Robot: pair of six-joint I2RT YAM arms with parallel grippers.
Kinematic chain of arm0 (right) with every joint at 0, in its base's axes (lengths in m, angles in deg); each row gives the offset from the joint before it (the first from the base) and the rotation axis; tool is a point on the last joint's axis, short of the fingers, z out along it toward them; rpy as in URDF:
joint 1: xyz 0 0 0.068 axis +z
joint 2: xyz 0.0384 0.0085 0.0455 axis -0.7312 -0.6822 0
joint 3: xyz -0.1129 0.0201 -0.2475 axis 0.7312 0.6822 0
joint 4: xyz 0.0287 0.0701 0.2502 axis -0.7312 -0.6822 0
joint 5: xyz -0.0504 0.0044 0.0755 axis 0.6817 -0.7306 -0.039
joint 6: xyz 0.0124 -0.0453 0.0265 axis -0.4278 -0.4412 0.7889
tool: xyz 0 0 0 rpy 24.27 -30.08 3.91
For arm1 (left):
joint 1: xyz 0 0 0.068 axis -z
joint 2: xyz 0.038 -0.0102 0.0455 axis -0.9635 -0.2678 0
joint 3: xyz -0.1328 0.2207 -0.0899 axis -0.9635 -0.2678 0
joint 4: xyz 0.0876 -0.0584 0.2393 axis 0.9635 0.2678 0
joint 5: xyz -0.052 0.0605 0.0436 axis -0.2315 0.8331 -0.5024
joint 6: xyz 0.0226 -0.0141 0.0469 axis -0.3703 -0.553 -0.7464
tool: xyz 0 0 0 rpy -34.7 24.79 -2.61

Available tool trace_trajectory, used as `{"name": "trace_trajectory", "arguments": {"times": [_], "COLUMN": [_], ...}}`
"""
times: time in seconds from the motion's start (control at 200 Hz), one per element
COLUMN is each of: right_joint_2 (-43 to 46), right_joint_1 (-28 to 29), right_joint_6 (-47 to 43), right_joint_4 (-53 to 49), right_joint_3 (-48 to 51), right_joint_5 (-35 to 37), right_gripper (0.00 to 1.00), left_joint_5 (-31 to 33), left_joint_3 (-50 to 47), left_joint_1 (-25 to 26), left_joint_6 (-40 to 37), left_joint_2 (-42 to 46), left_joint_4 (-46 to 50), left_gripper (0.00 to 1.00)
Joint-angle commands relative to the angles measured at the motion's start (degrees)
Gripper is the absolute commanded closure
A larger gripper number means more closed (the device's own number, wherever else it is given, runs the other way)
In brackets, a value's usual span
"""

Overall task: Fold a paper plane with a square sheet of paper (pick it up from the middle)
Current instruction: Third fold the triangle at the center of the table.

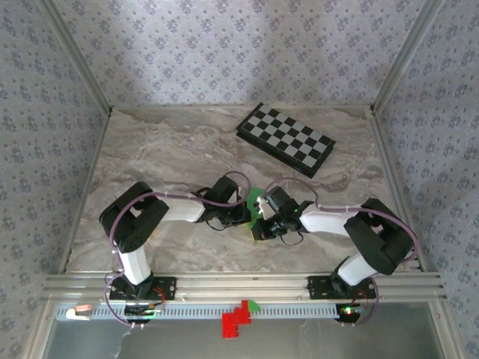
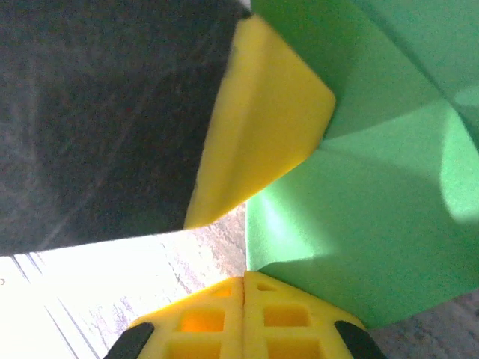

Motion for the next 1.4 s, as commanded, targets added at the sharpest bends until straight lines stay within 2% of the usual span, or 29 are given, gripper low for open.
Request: {"name": "trace_trajectory", "arguments": {"times": [0.0, 0.195, 0.405, 0.525, 0.705, 1.019, 1.209, 1.394], "right_joint_2": [1.1, 5.2, 13.0, 13.9, 10.1, 1.6, -2.2, -3.8], "right_joint_1": [2.5, 2.4, -3.6, -6.5, -7.5, -5.1, -6.0, -7.5], "right_joint_6": [1.3, 0.7, 1.6, 3.7, 5.7, 6.6, 4.1, 2.2], "right_joint_4": [-8.2, -10.4, -7.8, -3.5, 0.7, 4.9, 2.5, 1.3], "right_joint_3": [3.9, 3.6, 2.8, 2.7, 1.6, -0.9, -2.5, -2.1], "right_joint_5": [0.0, -1.0, -4.6, -6.0, -5.5, -6.2, -5.5, -5.1], "right_gripper": [0.95, 0.96, 0.96, 0.96, 0.96, 0.96, 0.97, 0.97], "left_joint_5": [7.5, 7.7, 7.5, 7.5, 7.8, 7.6, 7.2, 6.8], "left_joint_3": [-1.2, -1.2, -1.3, -1.6, -1.7, -1.4, -1.2, -0.4], "left_joint_1": [-0.3, -0.3, -0.1, -0.2, -0.1, 0.0, 0.1, 0.1], "left_joint_6": [-2.0, -2.1, -1.8, -1.4, -0.7, -0.7, -0.8, -0.7], "left_joint_2": [-3.4, -3.5, -2.7, -2.5, -2.2, -2.5, -2.3, -1.4], "left_joint_4": [8.3, 8.4, 8.2, 7.7, 7.1, 7.1, 7.1, 7.2], "left_gripper": [0.99, 0.99, 0.98, 0.98, 0.98, 0.97, 0.96, 0.90]}}
